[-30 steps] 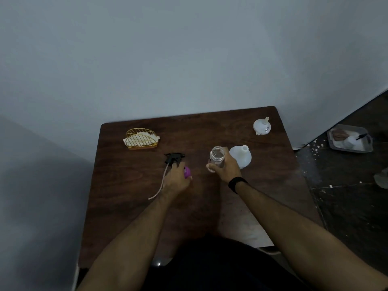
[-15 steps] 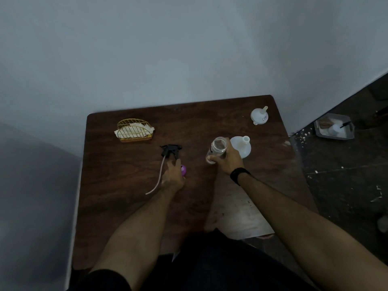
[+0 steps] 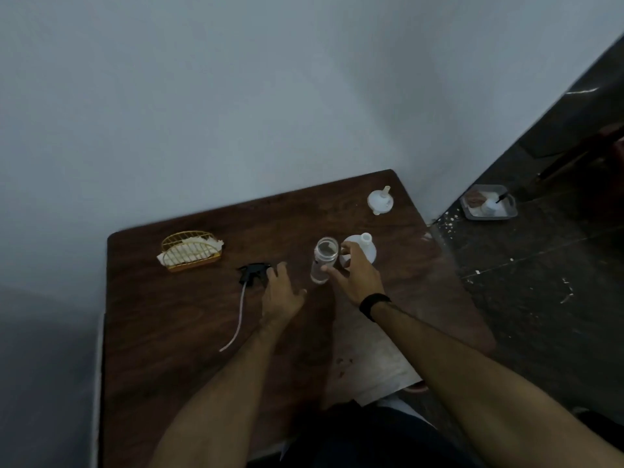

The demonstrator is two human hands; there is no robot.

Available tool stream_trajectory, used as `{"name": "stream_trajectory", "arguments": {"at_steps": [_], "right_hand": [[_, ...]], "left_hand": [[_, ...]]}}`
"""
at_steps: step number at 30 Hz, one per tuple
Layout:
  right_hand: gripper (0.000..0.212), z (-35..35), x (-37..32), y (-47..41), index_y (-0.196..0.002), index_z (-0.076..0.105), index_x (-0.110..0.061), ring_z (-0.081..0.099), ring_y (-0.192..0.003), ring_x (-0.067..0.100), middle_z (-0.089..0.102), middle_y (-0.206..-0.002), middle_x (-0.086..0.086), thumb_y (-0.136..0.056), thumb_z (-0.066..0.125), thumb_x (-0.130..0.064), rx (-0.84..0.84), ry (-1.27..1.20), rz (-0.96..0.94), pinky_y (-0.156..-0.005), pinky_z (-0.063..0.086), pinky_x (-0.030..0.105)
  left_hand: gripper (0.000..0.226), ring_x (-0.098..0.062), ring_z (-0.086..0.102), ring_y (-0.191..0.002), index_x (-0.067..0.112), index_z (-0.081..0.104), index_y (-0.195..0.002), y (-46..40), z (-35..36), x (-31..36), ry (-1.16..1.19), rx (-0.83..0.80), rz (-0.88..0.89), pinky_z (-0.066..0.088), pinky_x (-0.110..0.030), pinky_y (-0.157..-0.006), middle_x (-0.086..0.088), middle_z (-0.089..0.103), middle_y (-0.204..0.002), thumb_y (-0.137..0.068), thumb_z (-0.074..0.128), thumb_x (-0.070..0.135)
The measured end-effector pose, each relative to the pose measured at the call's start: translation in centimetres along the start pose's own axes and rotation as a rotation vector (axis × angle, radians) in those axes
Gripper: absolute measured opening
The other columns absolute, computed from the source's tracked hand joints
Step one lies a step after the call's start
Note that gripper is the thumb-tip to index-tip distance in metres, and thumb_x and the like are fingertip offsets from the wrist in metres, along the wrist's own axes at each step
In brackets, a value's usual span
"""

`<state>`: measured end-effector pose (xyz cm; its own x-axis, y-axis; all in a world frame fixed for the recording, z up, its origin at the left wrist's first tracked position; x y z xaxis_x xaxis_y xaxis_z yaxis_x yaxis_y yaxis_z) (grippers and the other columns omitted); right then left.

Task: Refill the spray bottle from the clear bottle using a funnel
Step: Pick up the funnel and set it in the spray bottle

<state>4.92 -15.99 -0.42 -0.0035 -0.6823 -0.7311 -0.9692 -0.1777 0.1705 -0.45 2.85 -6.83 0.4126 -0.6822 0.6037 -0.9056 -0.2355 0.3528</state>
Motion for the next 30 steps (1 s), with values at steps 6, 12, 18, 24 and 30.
{"name": "stream_trajectory", "arguments": {"at_steps": [6,12,18,24,30], "right_hand": [[0.044,-5.4,-1.3,0.3,-0.116,0.050,-0.020,0.052,-0.087,0.007,0.052,-0.105,-0.009,-0.096,0.035,-0.056,0.251,0.063,-0.266,-0.071,0.044,0.026],[0.022,-12.3,1.9,-5.5,-0.108,0.051,-0.018,0.057,-0.092,0.018,0.056,-0.107,-0.002,-0.100,0.044,-0.038,0.372,0.029,-0.214,-0.073,0.050,0.036],[0.042,-12.8,9.6,-13.8,-0.125,0.045,-0.014,0.055,-0.108,0.028,0.045,-0.131,0.009,-0.093,0.058,-0.038,0.104,0.120,-0.006,-0.086,0.050,0.040],[0.068,-11.6,12.2,-21.2,-0.144,0.031,-0.016,0.049,-0.122,0.036,0.031,-0.149,0.011,-0.088,0.067,-0.030,-0.137,0.203,-0.015,-0.101,0.045,0.047],[0.072,-9.6,13.7,-26.1,-0.148,0.032,-0.018,0.041,-0.133,0.033,0.025,-0.155,0.008,-0.087,0.068,-0.028,-0.314,0.288,0.010,-0.108,0.039,0.046]], "left_hand": [[0.061,-0.026,0.058,-0.114,0.018,0.043,-0.128,0.8,1.3,1.8,0.014,0.024,-0.038,0.050,-0.037,-0.087,-0.006,0.046,-0.132,-0.079,0.077,0.027],[0.034,-0.020,0.063,-0.103,0.022,0.060,-0.108,1.3,7.2,4.4,-0.067,-0.201,-0.011,0.052,-0.033,-0.086,0.000,0.065,-0.110,-0.082,0.071,0.041],[0.031,-0.019,0.059,-0.100,0.022,0.052,-0.107,0.8,11.1,9.7,-0.042,-0.138,0.064,0.048,-0.034,-0.083,0.002,0.057,-0.108,-0.084,0.066,0.038],[0.052,-0.021,0.064,-0.099,0.022,0.043,-0.126,-1.0,11.0,12.0,0.051,0.068,-0.038,0.054,-0.043,-0.082,0.002,0.052,-0.122,-0.083,0.069,0.037],[0.082,-0.022,0.049,-0.127,0.019,0.031,-0.147,-2.1,10.2,13.3,0.159,0.183,-0.098,0.049,-0.039,-0.096,-0.002,0.037,-0.146,-0.079,0.077,0.027]]}}
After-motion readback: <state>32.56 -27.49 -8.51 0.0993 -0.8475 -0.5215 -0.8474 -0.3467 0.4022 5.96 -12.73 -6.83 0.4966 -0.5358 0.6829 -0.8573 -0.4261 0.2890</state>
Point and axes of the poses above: each hand's wrist, its own y-axis away from the middle knuckle, its own z-axis out of the palm, x = y × z, the point moved 9 cm from there along -y, towards the middle knuckle
